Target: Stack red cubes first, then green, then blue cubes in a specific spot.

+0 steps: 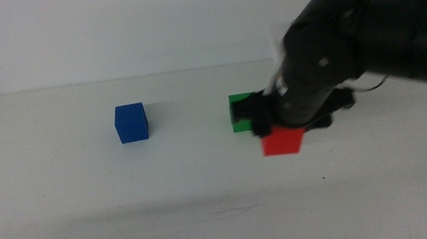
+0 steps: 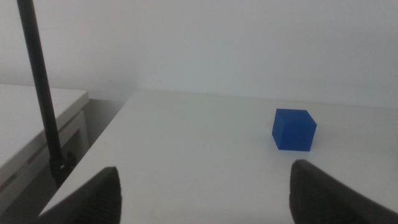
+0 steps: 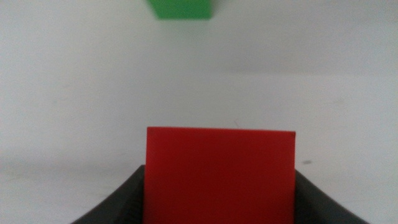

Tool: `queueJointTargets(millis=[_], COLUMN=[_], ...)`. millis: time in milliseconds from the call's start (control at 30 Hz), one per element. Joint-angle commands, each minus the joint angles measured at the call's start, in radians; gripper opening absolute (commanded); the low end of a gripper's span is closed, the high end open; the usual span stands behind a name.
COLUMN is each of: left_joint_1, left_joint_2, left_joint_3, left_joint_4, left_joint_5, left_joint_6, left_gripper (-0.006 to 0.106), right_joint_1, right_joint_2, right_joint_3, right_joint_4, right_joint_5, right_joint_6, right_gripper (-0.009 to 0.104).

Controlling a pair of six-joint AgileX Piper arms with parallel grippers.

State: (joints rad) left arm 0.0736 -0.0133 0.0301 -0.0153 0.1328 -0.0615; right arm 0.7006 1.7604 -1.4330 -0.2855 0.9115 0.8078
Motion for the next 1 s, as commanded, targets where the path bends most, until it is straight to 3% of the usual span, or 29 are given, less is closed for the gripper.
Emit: queueJointTargets(millis=[0, 400, 967], left_joint_1=[-0.002, -0.002, -0.002], left_joint_2=[-0.020, -0.020, -0.020], left_joint_3=[-0.004, -0.004, -0.004], left_joint_4=[-0.005, -0.005, -0.005], left_joint_5=[-0.088, -0.088, -0.088], left_joint_6=[-0.012, -0.012, -0.012], left_gripper=[0.091, 0.091, 0.091], right_joint_1=[0.032, 0.083, 0.084], right_joint_2=[-0.018, 0.158, 0.254], right_joint_3=[-0.042, -0.121, -0.146], right_joint_4=[-0.043, 0.010, 0.033], right_joint_5=[-0.043, -0.066, -0.113], right_joint_6=[0.055, 0.121, 0.121], right_gripper=[-0.001, -0.001, -0.001])
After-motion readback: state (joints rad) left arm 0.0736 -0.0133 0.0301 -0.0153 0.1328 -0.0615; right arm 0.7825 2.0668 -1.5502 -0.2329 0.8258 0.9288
